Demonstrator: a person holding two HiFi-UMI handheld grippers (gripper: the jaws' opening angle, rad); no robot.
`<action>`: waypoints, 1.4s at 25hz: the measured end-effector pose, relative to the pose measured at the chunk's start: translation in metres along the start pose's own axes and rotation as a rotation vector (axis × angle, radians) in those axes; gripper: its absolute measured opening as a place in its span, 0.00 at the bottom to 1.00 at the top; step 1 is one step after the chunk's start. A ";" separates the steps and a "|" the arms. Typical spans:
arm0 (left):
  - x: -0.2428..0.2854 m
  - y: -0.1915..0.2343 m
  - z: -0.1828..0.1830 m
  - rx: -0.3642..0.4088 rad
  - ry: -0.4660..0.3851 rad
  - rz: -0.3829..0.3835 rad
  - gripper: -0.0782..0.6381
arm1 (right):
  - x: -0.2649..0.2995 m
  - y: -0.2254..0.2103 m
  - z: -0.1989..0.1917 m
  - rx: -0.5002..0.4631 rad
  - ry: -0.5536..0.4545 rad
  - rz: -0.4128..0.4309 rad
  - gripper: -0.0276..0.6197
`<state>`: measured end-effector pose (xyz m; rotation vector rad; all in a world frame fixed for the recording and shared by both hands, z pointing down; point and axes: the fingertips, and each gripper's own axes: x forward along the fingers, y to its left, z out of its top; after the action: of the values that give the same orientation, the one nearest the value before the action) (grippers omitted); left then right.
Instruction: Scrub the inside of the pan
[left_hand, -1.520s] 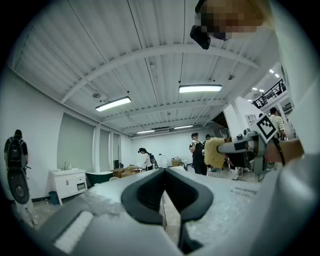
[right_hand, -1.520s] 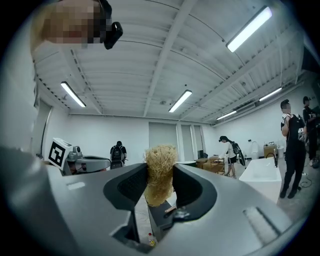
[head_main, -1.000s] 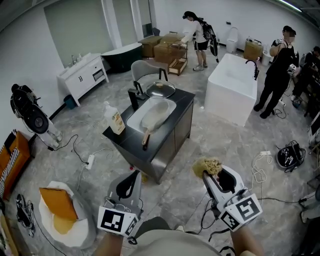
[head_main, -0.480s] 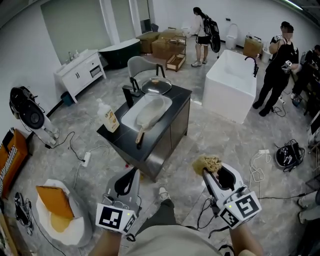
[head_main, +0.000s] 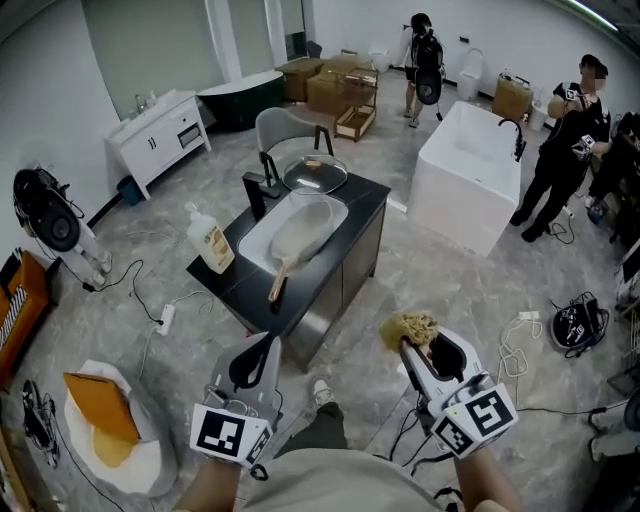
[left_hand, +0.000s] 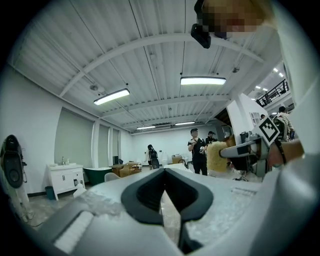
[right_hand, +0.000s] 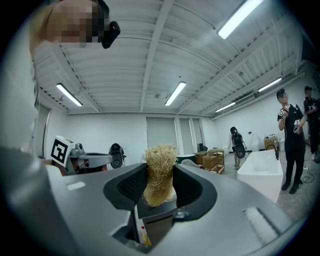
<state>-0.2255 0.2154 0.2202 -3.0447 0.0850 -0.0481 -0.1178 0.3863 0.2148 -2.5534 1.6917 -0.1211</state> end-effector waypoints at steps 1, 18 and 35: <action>0.007 0.006 -0.001 -0.006 0.000 -0.003 0.11 | 0.010 -0.004 -0.001 -0.001 0.006 0.001 0.29; 0.162 0.157 -0.029 -0.158 0.027 -0.030 0.11 | 0.226 -0.077 0.016 -0.016 0.105 0.019 0.29; 0.231 0.231 -0.050 -0.170 0.121 0.160 0.11 | 0.368 -0.123 0.003 -0.038 0.200 0.217 0.29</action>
<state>-0.0093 -0.0318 0.2545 -3.1894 0.3588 -0.2247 0.1381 0.0949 0.2341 -2.4331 2.0484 -0.3445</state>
